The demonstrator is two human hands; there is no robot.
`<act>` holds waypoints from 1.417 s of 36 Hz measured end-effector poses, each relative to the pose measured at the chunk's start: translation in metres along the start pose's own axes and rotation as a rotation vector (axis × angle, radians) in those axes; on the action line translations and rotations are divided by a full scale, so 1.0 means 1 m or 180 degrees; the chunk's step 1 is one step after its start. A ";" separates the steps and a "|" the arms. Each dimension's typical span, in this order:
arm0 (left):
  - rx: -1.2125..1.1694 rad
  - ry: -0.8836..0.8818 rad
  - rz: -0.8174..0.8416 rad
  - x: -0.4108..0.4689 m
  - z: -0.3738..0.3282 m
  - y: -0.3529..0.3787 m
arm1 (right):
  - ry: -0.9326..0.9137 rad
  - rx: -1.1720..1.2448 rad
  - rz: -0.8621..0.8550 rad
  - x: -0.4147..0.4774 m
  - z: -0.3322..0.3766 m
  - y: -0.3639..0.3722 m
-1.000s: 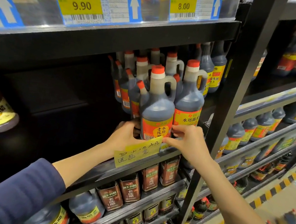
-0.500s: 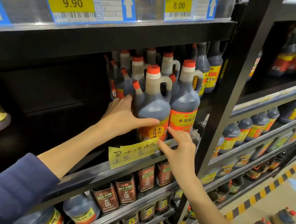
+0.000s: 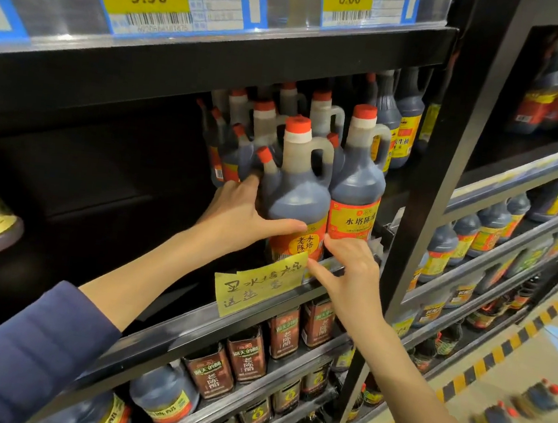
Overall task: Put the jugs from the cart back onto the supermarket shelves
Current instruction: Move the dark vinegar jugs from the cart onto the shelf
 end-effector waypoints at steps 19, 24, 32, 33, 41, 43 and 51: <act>-0.0288 0.0418 0.0302 -0.033 -0.002 -0.004 | 0.0091 -0.0265 0.0993 0.017 0.008 -0.019; 0.0435 0.0588 0.0315 -0.060 0.014 -0.009 | 0.0125 -0.0332 0.1465 0.020 0.020 -0.036; 0.1082 0.0972 0.0250 -0.127 0.020 -0.015 | -0.0209 -0.0595 0.2120 -0.007 0.052 -0.069; 0.1097 0.1008 0.0265 -0.138 0.020 -0.014 | -0.0248 -0.0649 0.2221 -0.012 0.056 -0.075; 0.1340 0.0795 0.0319 -0.217 0.043 -0.001 | -0.0634 -0.0936 0.2783 -0.067 0.088 -0.111; 0.1475 0.0601 0.0431 -0.241 0.050 0.001 | -0.0744 -0.0941 0.2866 -0.080 0.096 -0.117; 0.1855 -0.0154 0.0471 -0.330 0.100 -0.021 | -0.1238 -0.0852 0.3191 -0.115 0.155 -0.113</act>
Point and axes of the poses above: each hand's wrist, its own x-axis towards the middle knuckle, its own y-axis out of the palm, z = x × y, the point moved 3 cm from there along x, towards the middle knuckle, and after that the axes turned 10 degrees about -y, right-handed, at the moved point
